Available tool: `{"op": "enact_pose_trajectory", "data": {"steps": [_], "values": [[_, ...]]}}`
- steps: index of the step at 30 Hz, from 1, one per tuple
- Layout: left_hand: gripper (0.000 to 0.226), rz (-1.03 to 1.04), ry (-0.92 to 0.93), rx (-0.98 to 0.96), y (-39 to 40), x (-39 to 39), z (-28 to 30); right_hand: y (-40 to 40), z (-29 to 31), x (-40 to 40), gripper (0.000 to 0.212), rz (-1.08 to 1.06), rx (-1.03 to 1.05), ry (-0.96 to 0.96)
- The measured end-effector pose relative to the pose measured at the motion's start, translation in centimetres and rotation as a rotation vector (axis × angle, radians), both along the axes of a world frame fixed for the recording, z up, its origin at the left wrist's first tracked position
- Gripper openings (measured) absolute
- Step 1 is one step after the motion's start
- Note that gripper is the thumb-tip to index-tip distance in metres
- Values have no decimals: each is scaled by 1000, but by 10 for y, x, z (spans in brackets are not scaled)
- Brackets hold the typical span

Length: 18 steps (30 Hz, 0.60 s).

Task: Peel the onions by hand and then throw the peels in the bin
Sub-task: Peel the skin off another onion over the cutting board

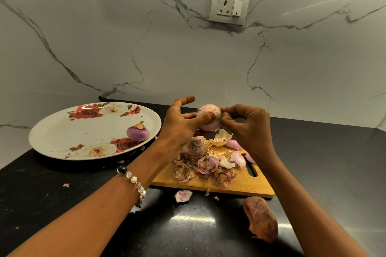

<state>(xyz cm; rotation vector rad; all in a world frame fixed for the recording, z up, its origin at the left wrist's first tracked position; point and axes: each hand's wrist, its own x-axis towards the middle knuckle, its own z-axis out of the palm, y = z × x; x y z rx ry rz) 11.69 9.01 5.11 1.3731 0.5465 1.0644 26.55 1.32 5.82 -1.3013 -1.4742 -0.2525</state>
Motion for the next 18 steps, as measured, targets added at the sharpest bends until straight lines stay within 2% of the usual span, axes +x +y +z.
{"op": "enact_pose_trajectory", "data": {"steps": [3, 10, 18], "values": [[84, 10, -11, 0, 0, -1, 2, -1, 1, -1, 23, 51, -18, 48], [83, 21, 7, -1, 3, 0, -1, 2, -1, 0, 21, 45, -55, 25], [74, 24, 17, -12, 4, -1, -2, 4, -3, -4, 21, -3, -33, -14]]}}
